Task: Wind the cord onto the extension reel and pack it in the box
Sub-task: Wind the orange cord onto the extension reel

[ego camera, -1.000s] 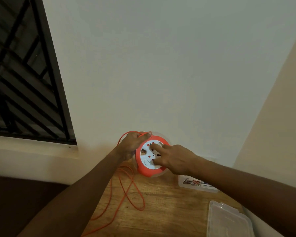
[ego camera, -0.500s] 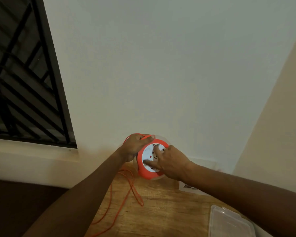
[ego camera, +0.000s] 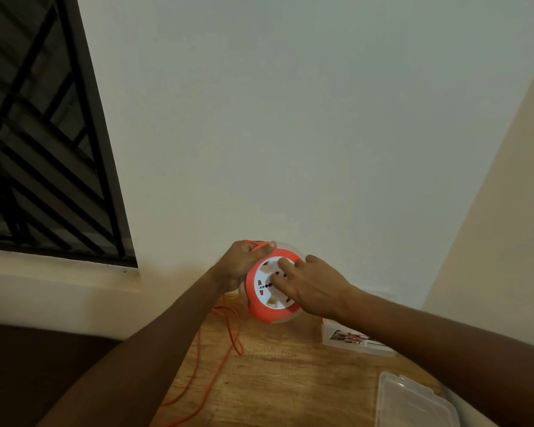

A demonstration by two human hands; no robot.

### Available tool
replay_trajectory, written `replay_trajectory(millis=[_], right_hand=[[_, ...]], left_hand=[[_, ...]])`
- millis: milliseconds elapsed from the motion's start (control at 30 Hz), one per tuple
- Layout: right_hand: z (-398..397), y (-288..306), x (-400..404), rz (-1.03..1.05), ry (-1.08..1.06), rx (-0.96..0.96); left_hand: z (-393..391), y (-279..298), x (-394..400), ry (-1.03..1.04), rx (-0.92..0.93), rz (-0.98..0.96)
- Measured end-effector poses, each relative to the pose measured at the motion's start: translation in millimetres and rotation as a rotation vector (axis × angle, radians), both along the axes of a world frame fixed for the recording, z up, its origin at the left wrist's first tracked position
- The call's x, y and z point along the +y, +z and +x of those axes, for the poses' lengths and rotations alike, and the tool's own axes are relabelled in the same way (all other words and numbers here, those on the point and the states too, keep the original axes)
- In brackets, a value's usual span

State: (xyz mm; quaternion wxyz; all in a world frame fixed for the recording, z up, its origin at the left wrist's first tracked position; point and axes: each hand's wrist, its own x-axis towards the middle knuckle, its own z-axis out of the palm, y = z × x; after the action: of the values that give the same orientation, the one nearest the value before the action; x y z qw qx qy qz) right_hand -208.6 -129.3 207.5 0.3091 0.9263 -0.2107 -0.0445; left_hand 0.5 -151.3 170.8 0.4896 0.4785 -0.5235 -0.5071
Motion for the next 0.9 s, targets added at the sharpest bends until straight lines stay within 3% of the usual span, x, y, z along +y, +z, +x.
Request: replay_trajectory(millis=[133,533,733,900], right_hand=[[-5,6,-2,0.08,0.144,0.133],[3,-3,3,0.072,0.006,0.207],[14,-3,9,0.016,-0.103,0.129],[16,-13,10,0.178,-0.324,-0.089]], left_hand=[[0,-1,0,-0.021,-0.021,-0.002],[-4,-1,-2,-0.047,-0.075,-0.006],[-6,2,-4,-0.006,-0.086,0.0],[-10,4,-4,0.026,-0.079,0.005]])
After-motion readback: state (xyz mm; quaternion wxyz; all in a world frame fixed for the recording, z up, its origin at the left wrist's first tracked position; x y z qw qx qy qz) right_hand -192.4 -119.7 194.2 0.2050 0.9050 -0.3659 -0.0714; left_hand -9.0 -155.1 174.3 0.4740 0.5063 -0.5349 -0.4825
